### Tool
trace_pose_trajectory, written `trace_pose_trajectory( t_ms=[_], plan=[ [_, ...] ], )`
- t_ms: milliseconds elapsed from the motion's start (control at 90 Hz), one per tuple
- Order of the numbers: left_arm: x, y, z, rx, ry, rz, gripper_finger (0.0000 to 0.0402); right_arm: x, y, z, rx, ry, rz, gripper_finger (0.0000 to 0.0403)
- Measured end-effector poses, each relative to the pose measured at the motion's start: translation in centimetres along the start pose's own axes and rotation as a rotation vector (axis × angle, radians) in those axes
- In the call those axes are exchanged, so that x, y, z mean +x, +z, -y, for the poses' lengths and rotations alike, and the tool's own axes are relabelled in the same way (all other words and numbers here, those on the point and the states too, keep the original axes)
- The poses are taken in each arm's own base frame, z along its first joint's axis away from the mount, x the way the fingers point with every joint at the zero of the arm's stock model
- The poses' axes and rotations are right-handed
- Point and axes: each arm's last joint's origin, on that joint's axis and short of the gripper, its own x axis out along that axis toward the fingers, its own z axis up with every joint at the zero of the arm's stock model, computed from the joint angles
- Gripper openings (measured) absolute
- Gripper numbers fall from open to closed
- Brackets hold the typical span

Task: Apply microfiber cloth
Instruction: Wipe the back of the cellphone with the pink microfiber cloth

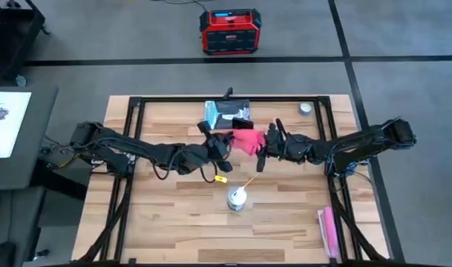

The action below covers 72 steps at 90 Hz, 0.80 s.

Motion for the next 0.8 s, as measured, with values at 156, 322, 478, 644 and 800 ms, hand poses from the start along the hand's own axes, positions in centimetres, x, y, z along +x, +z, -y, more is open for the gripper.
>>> trace_pose_trajectory(
  t_ms=[156, 322, 478, 644, 800],
  plan=[
    [-1.2, 0.8, -2.1, -0.006, -0.024, 0.032, 0.0000, 0.0, -0.1, -0.1, -0.002, 0.016, -0.013, 0.0015],
    [-2.7, 0.6, -4.1, -0.005, -0.044, -0.023, 0.0000, 0.0, -0.3, -0.2, -0.016, 0.040, -0.026, 0.0015],
    [-4.4, -0.1, -5.5, -0.017, -0.119, -0.056, 0.0000, 0.0, -0.4, -0.1, -0.029, 0.028, -0.042, 0.0015],
    [-6.6, -2.6, -7.0, -0.093, -0.129, -0.030, 0.0000, -0.3, -0.2, -0.1, -0.035, 0.014, -0.041, 0.0015],
    [-9.0, -5.9, -8.2, -0.224, -0.149, 0.059, 0.0000, -1.1, 0.4, 0.2, -0.043, -0.023, -0.044, 0.0015]
  ],
)
